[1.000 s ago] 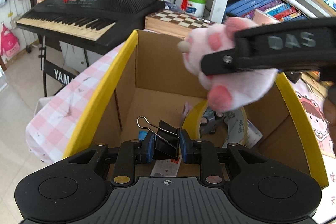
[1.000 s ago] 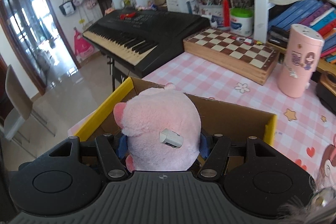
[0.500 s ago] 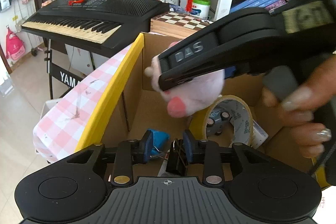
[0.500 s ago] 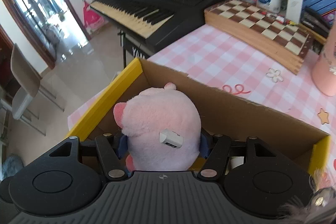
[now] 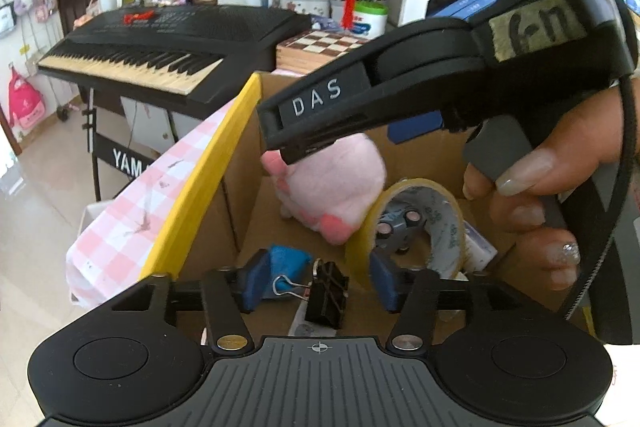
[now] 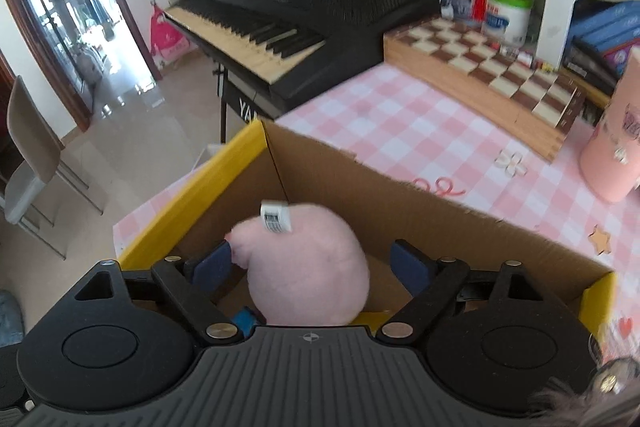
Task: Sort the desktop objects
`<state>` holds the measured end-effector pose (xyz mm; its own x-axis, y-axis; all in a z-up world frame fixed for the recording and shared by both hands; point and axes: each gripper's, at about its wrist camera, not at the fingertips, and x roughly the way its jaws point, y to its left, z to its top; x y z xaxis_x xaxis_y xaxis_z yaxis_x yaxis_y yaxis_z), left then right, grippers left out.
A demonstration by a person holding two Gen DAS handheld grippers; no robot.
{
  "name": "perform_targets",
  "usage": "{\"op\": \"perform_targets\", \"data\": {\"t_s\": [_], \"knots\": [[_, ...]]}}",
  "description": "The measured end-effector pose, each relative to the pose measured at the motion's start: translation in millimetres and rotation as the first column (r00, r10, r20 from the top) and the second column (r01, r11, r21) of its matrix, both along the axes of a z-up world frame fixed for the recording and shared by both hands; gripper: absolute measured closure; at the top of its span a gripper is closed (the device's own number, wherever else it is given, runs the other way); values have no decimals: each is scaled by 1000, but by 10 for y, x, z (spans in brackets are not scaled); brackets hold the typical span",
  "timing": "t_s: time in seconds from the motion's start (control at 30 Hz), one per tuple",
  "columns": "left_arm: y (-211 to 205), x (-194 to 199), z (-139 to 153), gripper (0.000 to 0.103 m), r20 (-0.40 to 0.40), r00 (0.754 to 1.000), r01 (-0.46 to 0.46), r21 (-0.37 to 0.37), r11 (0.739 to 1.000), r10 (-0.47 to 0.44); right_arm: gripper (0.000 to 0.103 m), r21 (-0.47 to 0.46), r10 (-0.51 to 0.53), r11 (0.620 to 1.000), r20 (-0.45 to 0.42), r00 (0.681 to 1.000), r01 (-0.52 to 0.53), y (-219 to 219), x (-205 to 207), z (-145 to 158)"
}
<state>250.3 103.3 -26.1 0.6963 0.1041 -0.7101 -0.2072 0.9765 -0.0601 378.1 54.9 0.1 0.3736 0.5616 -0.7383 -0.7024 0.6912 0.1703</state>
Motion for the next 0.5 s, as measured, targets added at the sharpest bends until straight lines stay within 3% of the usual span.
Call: {"op": "perform_targets", "data": {"t_s": [0.17, 0.5], "knots": [[-59, -89, 103, 26, 46, 999, 18, 33, 999, -20, 16, 47, -52, 998, 31, 998, 50, -226, -116, 187], [45, -394, 294, 24, 145, 989, -11, -2, 1000, 11, 16, 156, -186, 974, 123, 975, 166, -742, -562, 599]]}}
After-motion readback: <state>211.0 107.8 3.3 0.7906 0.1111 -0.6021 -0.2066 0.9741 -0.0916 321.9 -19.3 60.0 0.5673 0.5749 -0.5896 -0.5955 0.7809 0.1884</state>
